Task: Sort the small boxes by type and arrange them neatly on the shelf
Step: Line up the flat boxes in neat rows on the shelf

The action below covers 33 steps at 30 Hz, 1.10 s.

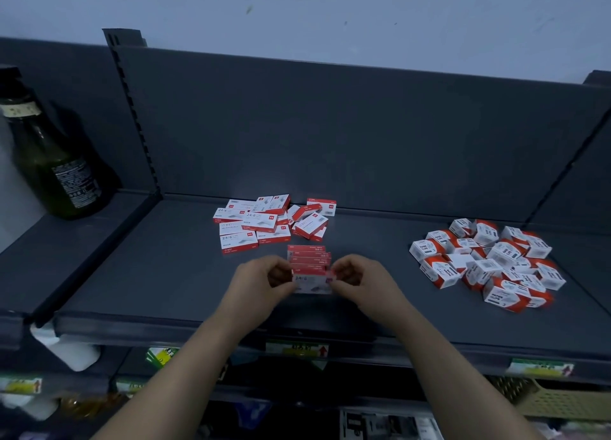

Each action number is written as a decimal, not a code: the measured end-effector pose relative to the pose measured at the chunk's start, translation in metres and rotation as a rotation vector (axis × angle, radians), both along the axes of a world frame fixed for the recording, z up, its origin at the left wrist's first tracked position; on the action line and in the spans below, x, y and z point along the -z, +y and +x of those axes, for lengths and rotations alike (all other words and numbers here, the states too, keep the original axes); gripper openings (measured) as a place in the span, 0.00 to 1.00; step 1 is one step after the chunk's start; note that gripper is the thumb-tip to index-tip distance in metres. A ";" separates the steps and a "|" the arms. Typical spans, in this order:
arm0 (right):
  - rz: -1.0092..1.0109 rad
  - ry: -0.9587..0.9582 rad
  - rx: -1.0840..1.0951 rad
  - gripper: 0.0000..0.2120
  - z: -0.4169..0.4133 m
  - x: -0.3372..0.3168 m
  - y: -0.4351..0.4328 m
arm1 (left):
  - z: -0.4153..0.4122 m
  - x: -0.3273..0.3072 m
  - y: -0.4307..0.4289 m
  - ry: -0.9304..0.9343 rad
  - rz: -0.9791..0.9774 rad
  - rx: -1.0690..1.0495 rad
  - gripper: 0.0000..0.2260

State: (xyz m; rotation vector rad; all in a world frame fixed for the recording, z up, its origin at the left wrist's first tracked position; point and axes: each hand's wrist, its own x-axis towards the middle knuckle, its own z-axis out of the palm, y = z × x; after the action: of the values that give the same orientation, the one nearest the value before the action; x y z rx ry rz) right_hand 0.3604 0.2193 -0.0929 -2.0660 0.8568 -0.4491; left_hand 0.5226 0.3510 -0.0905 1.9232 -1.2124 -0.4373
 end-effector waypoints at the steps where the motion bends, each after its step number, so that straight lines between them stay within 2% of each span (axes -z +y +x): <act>1: -0.033 0.004 0.031 0.06 0.001 0.002 -0.001 | 0.002 0.002 -0.002 -0.021 0.005 -0.028 0.07; 6: -0.075 0.009 0.044 0.05 0.008 0.010 -0.002 | 0.007 0.016 -0.009 -0.061 0.083 -0.082 0.07; 10: -0.201 -0.012 0.077 0.03 0.004 0.003 -0.020 | 0.022 0.010 -0.009 -0.144 0.005 -0.149 0.06; 15: -0.459 0.171 0.057 0.16 0.018 -0.005 -0.054 | 0.050 -0.001 -0.031 -0.451 0.013 -0.154 0.10; 20: -0.505 0.312 -0.065 0.20 0.053 -0.017 -0.077 | 0.078 -0.008 -0.061 -0.635 0.196 -0.157 0.15; 23: -0.508 0.366 -0.142 0.22 0.075 -0.020 -0.087 | 0.096 -0.008 -0.074 -0.623 0.289 -0.125 0.15; 27: -0.510 0.386 -0.278 0.24 0.097 -0.019 -0.099 | 0.109 -0.006 -0.088 -0.578 0.358 -0.041 0.11; 33: -0.511 0.486 -0.291 0.24 0.108 -0.008 -0.114 | 0.120 0.000 -0.091 -0.580 0.418 -0.054 0.16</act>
State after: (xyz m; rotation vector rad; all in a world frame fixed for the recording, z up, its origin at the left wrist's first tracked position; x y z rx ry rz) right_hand 0.4686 0.1054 -0.0845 -2.7919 0.7400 0.0090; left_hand 0.6428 0.2604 -0.0900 2.5480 -1.5104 -0.0990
